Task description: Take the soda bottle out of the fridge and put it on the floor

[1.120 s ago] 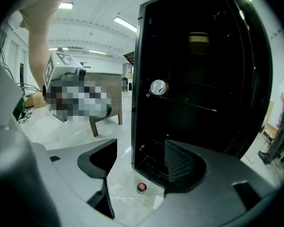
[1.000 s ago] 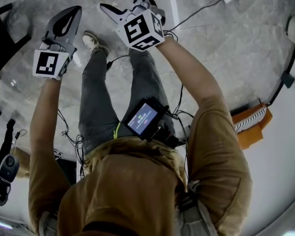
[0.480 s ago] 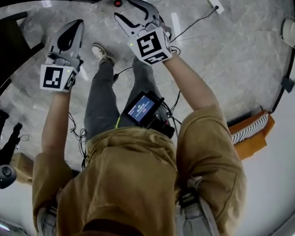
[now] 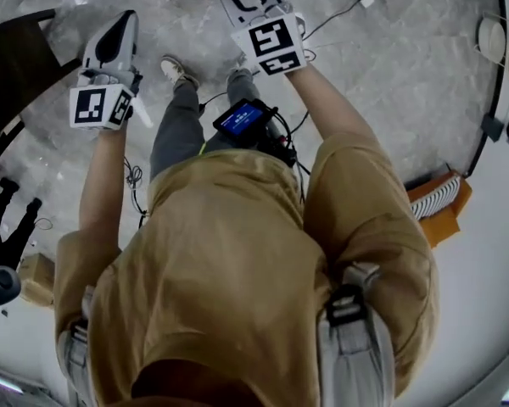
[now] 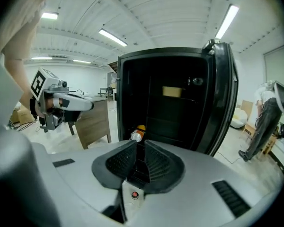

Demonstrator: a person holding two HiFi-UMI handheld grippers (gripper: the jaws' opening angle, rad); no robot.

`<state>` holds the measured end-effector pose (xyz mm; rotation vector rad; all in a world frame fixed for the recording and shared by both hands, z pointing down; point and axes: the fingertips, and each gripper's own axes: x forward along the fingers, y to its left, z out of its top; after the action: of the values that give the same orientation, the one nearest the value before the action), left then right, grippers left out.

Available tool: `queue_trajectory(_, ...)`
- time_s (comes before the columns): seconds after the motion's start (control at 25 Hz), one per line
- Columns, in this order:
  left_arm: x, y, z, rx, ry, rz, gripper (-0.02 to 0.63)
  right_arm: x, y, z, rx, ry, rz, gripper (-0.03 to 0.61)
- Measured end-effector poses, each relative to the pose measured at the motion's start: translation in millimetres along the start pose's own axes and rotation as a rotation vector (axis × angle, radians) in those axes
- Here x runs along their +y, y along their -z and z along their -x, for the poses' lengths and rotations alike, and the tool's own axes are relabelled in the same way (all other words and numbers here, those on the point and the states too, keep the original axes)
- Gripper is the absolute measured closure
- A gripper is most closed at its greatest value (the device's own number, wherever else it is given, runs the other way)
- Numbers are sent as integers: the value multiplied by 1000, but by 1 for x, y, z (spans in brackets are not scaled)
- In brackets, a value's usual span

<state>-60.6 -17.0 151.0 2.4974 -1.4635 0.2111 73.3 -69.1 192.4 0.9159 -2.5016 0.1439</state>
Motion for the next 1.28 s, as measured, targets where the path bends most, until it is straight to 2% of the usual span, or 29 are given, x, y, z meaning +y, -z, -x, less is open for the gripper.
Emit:
queue_trajectory(0.2,-19,-37,29,-44,-2,-30,612,4,-36,32,-30,32,12,555)
queue_trajectory(0.64,-27,-130,98,-189,-81,-73,612,26,-100,100,-66,99,26,575)
queue_trajectory(0.88,-9,-179,86,-264,-103,-98,612,-15,-150,112,-140,171,-22,577)
queue_trajectory(1.08,1,-216,117,-332,-127,-122,612,-27,-194,141,-242,244,-56,577)
queue_trajectory(1.28,5,-238,140,-367,-154,-119,612,-26,-215,159,-265,256,-29,577)
